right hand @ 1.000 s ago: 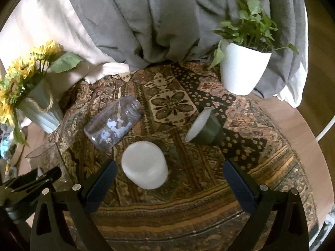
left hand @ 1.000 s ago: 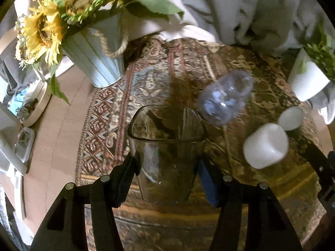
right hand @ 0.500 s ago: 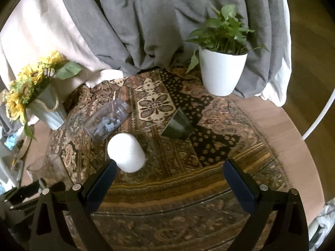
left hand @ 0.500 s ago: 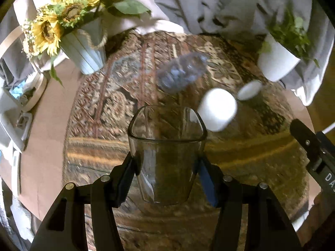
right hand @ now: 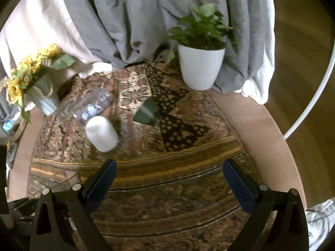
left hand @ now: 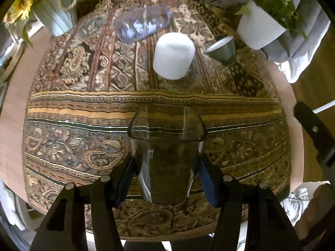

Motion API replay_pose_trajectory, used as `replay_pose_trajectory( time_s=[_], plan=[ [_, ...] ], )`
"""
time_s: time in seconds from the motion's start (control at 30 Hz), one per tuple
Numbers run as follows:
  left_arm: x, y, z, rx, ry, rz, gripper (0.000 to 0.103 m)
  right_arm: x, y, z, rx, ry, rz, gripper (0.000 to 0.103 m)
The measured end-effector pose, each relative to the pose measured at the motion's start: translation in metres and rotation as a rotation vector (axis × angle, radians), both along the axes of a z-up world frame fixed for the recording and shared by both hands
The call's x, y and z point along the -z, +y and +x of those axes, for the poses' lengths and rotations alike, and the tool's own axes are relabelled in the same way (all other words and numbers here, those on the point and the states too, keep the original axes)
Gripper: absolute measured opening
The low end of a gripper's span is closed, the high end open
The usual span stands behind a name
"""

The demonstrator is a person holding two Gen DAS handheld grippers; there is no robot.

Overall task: Flip cup upside down
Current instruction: 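Lift the clear glass with the left gripper and carry it toward the right gripper, then close the right gripper on the clear glass while the left gripper opens and releases it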

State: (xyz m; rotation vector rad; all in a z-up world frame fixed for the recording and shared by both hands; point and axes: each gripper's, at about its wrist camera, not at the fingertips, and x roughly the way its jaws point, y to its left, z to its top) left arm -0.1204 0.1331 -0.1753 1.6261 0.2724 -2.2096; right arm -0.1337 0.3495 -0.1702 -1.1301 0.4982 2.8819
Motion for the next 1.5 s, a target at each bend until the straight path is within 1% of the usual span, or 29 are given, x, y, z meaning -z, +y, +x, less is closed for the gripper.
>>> replay_pose_trajectory(
  time_s=[0.1, 0.2, 0.43, 0.6, 0.63, 0.7, 0.73, 0.77, 0.8, 0.83, 0.87, 0.9, 1.0, 1.23, 1.5],
  plan=[
    [0.009, 0.000, -0.005, -0.007, -0.003, -0.028, 0.057, 0.005, 0.005, -0.001, 0.006, -0.012, 0.010, 0.102],
    [0.011, -0.002, -0.012, -0.010, 0.011, -0.051, 0.057, 0.011, 0.008, -0.002, 0.016, -0.028, 0.014, 0.102],
    [0.014, -0.014, -0.022, -0.010, 0.019, -0.049, 0.057, 0.014, 0.008, -0.004, 0.022, -0.042, 0.019, 0.102],
    [0.014, -0.015, -0.025, 0.010, 0.018, -0.048, 0.057, 0.011, 0.002, -0.002, 0.023, -0.038, 0.036, 0.102],
    [0.012, -0.015, -0.025, 0.014, 0.030, -0.050, 0.058, 0.009, 0.001, -0.001, 0.027, -0.036, 0.040, 0.102],
    [0.004, -0.014, -0.023, 0.023, 0.056, -0.087, 0.065, 0.007, -0.002, 0.000, 0.036, -0.035, 0.051, 0.102],
    [-0.001, -0.012, -0.022, 0.028, 0.070, -0.114, 0.076, 0.005, -0.003, 0.001, 0.039, -0.031, 0.055, 0.102],
    [-0.008, -0.011, -0.021, 0.033, 0.085, -0.148, 0.081, 0.004, -0.004, 0.002, 0.041, -0.029, 0.059, 0.102],
    [-0.015, -0.010, -0.018, 0.036, 0.109, -0.173, 0.082, 0.002, -0.005, 0.003, 0.043, -0.028, 0.063, 0.102],
    [-0.020, -0.010, -0.016, 0.039, 0.127, -0.187, 0.086, 0.000, -0.005, 0.005, 0.047, -0.024, 0.062, 0.102],
    [-0.026, -0.010, -0.013, 0.042, 0.143, -0.202, 0.093, -0.001, -0.005, 0.006, 0.051, -0.022, 0.059, 0.102],
    [-0.032, -0.011, -0.010, 0.042, 0.161, -0.217, 0.095, -0.003, -0.006, 0.008, 0.053, -0.019, 0.054, 0.102],
    [-0.048, -0.015, 0.000, 0.033, 0.203, -0.237, 0.096, -0.009, -0.010, 0.012, 0.059, -0.007, 0.045, 0.102],
    [-0.080, -0.027, 0.023, 0.033, 0.269, -0.289, 0.096, -0.032, -0.029, 0.025, 0.055, 0.037, 0.042, 0.102],
    [-0.108, -0.048, 0.049, 0.013, 0.331, -0.324, 0.097, -0.058, -0.054, 0.037, 0.051, 0.092, 0.035, 0.102]
  ],
)
